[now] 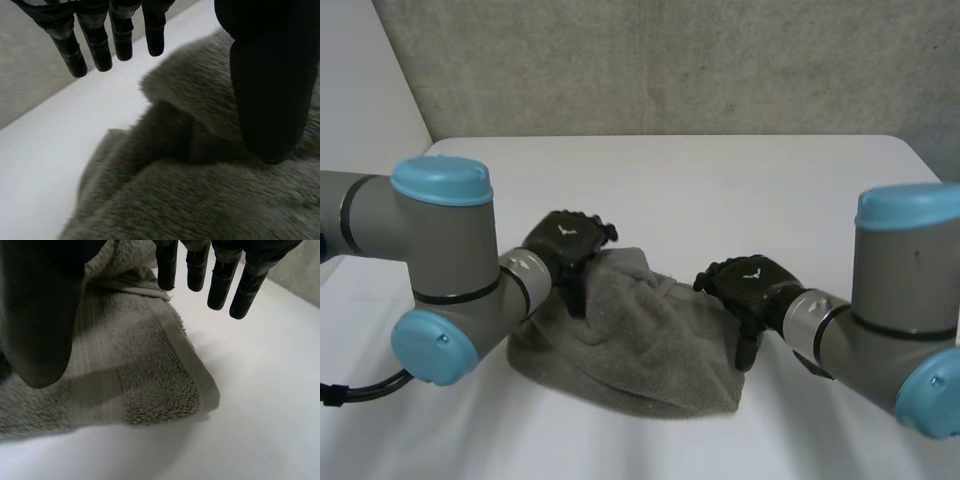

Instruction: Fold the towel.

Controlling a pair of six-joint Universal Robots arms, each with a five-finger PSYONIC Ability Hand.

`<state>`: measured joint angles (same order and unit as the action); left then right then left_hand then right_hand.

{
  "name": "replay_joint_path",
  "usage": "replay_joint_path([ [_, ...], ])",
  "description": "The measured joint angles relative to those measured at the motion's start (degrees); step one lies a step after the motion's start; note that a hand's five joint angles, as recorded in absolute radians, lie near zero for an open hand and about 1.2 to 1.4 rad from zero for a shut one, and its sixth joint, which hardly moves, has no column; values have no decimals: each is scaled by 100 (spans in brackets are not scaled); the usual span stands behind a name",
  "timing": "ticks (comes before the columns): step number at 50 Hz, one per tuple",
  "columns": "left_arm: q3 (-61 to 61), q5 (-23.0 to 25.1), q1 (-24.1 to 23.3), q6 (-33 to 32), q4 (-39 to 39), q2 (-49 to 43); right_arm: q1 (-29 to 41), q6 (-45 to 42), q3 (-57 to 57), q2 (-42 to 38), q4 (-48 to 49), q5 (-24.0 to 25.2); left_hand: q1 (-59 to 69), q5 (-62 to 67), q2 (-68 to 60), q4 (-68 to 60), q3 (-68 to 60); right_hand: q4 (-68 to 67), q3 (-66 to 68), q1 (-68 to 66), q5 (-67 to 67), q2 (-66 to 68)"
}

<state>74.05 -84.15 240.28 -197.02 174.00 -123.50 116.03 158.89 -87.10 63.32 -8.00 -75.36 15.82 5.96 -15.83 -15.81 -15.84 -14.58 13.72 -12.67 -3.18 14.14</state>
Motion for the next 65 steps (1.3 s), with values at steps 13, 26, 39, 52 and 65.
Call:
replay_joint_path([
  [13,176,235,38,14,-65,67,62,-1565,-476,-338,1202,148,3158,3160,-3193,-3195,-3188,0,0,0,0,0],
  [26,685,214,104,-24,-28,503,248,-1614,202,-769,1109,463,5070,5141,-5282,-5298,-5296,0,0,0,0,0],
  [39,1343,226,424,-44,-46,1206,565,-1625,978,-1304,745,439,5135,5215,-5350,-5387,-5378,-107,128,-181,-141,118],
  [52,1544,250,610,-47,156,1604,709,-1607,1922,-1493,-85,377,5135,5215,-5359,-5389,-5380,-6211,6187,-6207,-6218,6092],
  [65,-302,-1019,621,433,1777,1569,562,-486,4049,-773,997,-1154,5135,5216,-5368,-5391,-5383,-6211,6187,-6209,-6219,6092],
])
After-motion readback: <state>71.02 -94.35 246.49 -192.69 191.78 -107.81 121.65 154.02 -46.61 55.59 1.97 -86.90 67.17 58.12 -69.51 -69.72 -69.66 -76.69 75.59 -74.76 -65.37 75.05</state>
